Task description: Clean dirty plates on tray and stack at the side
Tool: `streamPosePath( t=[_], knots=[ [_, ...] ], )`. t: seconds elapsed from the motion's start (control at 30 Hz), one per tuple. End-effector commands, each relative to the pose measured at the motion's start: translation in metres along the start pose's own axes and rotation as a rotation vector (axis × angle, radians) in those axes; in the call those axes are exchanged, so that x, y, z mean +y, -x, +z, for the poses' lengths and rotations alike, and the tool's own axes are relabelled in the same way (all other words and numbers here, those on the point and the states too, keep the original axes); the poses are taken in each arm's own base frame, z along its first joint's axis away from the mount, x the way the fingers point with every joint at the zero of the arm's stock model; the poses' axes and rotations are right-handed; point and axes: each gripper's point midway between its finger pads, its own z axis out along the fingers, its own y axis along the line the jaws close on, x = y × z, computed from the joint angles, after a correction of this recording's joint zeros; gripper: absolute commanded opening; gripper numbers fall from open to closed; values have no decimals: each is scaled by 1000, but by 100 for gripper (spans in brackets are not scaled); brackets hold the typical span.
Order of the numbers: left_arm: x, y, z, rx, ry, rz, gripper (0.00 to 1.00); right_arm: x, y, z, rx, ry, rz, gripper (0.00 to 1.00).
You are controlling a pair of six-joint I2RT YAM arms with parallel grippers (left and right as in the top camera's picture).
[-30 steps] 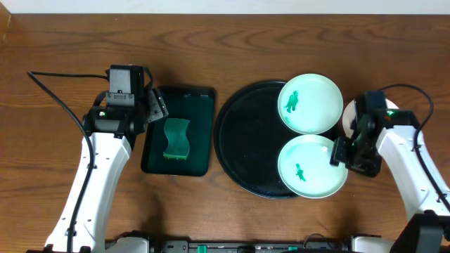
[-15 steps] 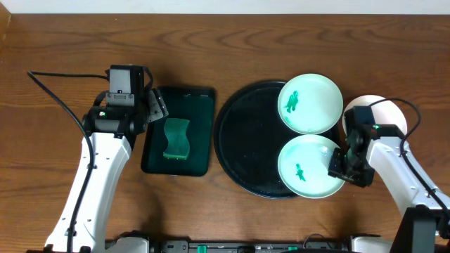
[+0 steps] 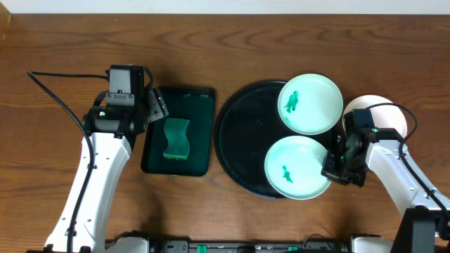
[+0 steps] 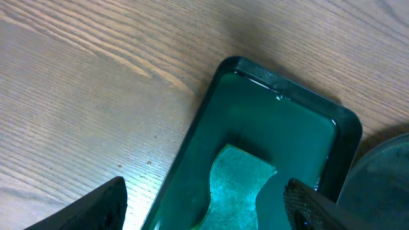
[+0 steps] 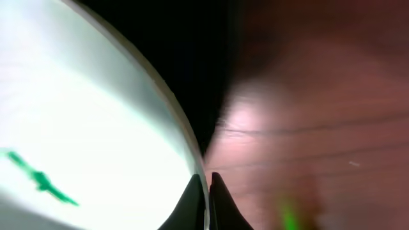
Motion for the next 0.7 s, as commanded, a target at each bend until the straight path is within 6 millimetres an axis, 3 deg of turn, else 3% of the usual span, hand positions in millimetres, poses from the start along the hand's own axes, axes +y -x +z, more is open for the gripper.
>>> streamPosePath(
  t=[0.0, 0.17, 0.43, 0.53, 0.67],
  knots=[
    [2, 4, -2, -14, 12, -9, 79, 35, -6, -2, 43, 186, -59, 1],
    [2, 4, -2, -14, 12, -9, 79, 67, 0, -7, 14, 318, -106, 1],
    [2, 4, -2, -14, 12, -9, 79, 108, 11, -9, -61, 383, -87, 1],
    [2, 4, -2, -14, 12, -9, 79, 117, 12, -8, -75, 386, -40, 1],
    [2, 4, -2, -14, 12, -9, 79, 114, 12, -3, -93, 323, 48, 1]
  ],
)
